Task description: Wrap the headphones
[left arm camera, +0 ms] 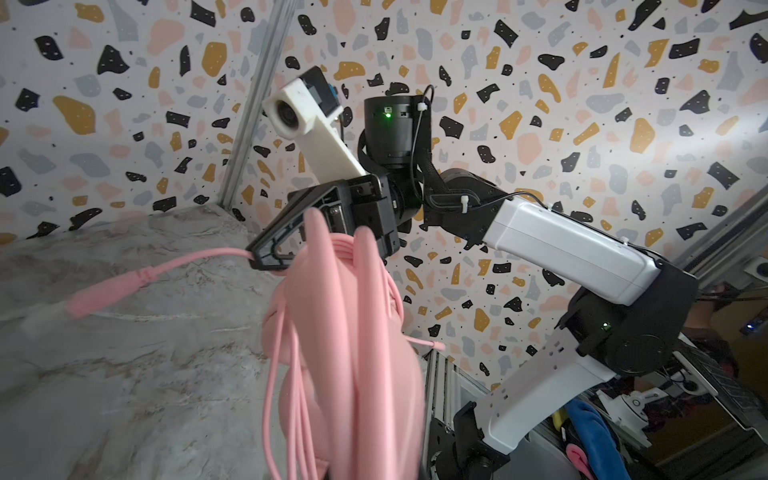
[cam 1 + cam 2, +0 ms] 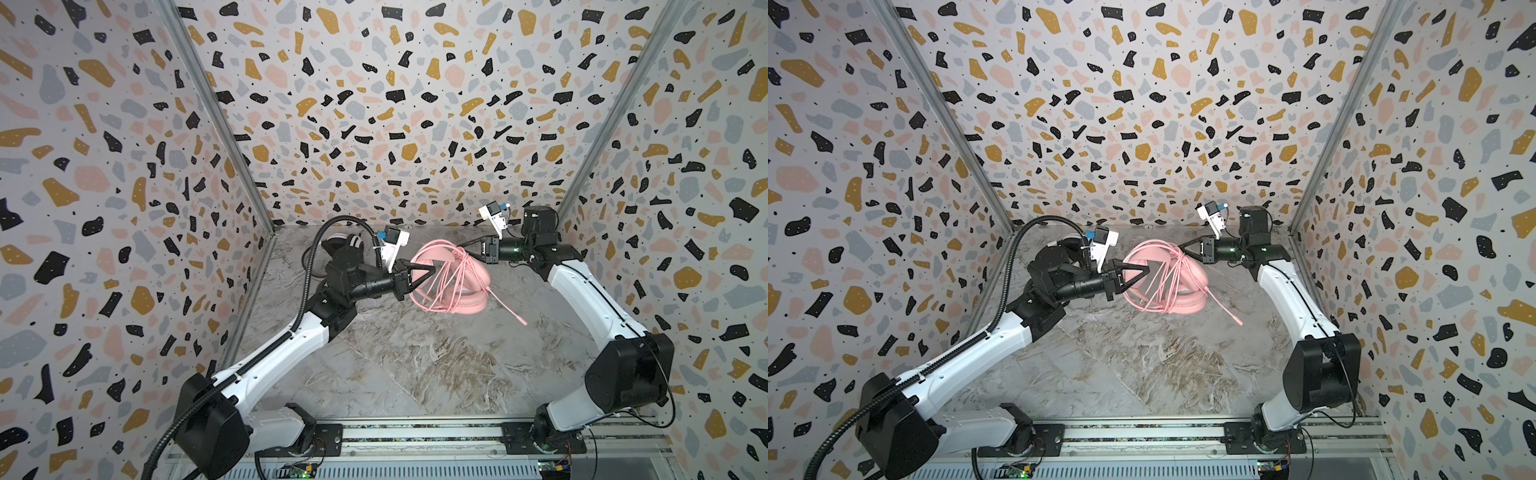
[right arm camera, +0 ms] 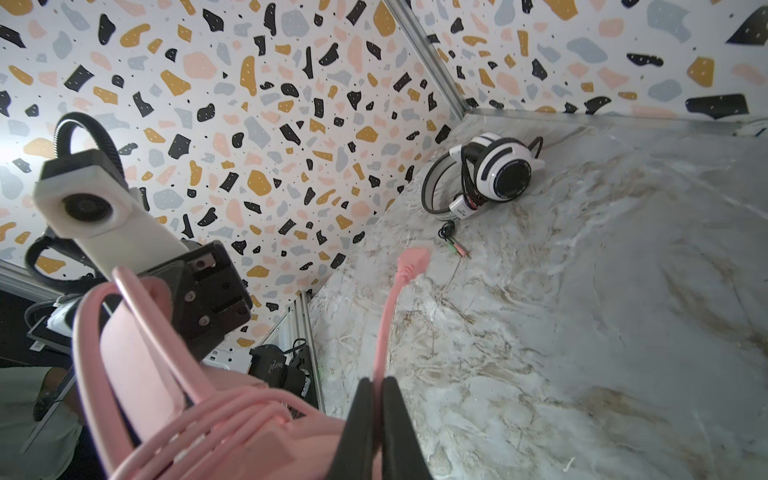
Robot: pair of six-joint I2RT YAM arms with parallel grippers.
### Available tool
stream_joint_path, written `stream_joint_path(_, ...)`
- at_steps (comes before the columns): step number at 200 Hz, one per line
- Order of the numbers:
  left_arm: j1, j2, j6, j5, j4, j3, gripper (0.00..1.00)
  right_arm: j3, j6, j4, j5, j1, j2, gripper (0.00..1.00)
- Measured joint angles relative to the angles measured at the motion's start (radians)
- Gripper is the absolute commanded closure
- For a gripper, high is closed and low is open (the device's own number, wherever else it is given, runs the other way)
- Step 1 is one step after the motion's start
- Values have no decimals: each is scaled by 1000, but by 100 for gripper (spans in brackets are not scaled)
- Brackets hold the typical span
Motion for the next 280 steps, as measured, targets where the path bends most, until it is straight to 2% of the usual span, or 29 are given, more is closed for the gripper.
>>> stream_joint_path(36, 58, 15, -83, -14, 216, -150, 100, -26, -8, 16, 42, 12, 31, 92)
stream_joint_path(56, 89, 41, -117, -61, 327, -255, 100, -55, -28, -3, 89, 30, 73, 93)
stream_joint_path(98, 113, 90, -119, -140, 403, -423, 100, -201, -50, -2, 178, 55, 236, 94)
stream_joint_path(133, 105, 241, -167, -129, 536, -515, 100, -285, -48, 24, 195, 67, 350, 94)
stream_joint_path(172, 113, 432, -338, -74, 854, -522, 100, -260, -50, 64, 204, 55, 394, 94)
stream_joint_path(198, 111, 497, -398, -78, 965, -541, 100, -229, -50, 61, 214, 54, 414, 94)
stream_joint_path(225, 86, 486, -376, -89, 968, -549, 100, -167, -54, 2, 236, 62, 432, 94)
stream_joint_path(280, 62, 380, -179, -129, 708, -489, 100, 97, -71, -153, 337, 98, 413, 94)
